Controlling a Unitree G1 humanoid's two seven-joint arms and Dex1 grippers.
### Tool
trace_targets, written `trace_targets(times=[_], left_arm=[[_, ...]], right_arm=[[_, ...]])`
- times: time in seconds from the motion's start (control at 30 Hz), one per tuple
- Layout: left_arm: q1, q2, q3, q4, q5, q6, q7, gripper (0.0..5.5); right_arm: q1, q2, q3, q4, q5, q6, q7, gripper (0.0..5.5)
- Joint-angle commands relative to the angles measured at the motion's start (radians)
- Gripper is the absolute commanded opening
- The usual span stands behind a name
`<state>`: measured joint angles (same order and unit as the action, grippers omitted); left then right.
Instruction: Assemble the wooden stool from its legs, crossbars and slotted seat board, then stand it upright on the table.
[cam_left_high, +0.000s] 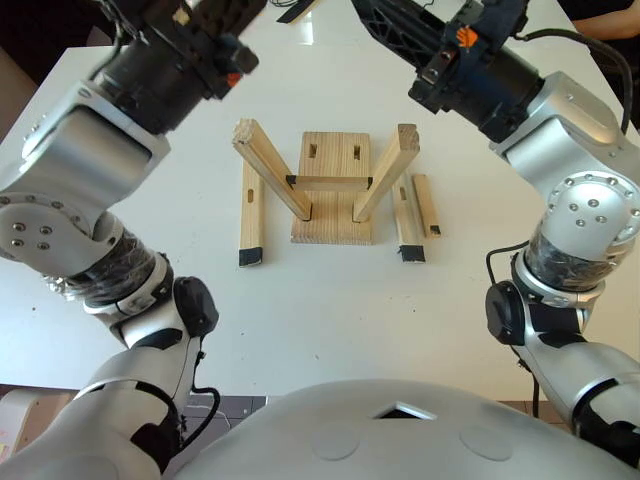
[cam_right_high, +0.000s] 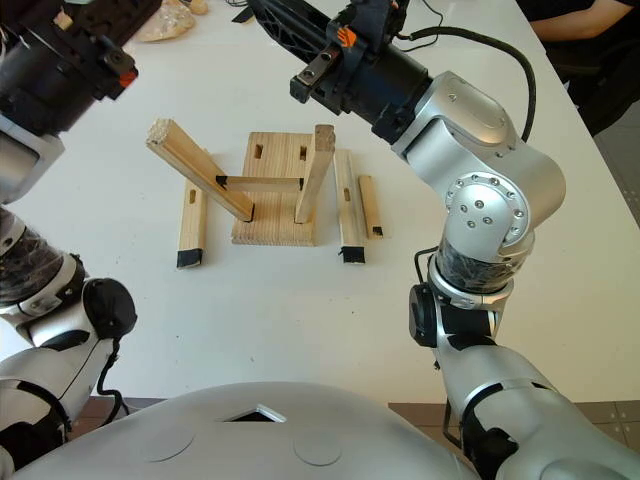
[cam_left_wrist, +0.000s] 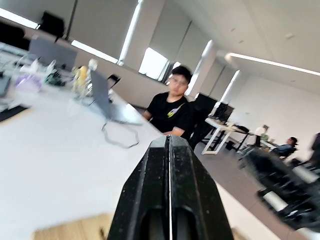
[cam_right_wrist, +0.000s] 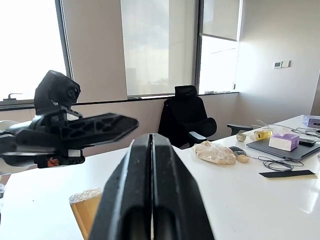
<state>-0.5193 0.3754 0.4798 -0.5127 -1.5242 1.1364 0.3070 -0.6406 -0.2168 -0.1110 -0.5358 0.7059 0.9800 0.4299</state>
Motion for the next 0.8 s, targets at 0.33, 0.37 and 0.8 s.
trace_targets(times=[0.33, 0.37, 0.8], left_arm=[[0.254, -0.012, -0.157, 0.029, 0.138, -0.213, -0.129, 0.0], [0.243, -0.019, -0.142, 0.02, 0.125, -0.25, -0.123, 0.0], [0.438, 0.185, -0.062, 0.216, 0.398, -0.526, -0.476, 0.0]], right_arm=[[0.11, -0.055, 0.124, 0.093, -0.038, -0.078, 0.021, 0.01], [0.087, -0.034, 0.076, 0.094, 0.004, -0.093, 0.01, 0.01], [0.141, -0.263, 0.268, 0.648, -0.319, -0.404, 0.111, 0.01]])
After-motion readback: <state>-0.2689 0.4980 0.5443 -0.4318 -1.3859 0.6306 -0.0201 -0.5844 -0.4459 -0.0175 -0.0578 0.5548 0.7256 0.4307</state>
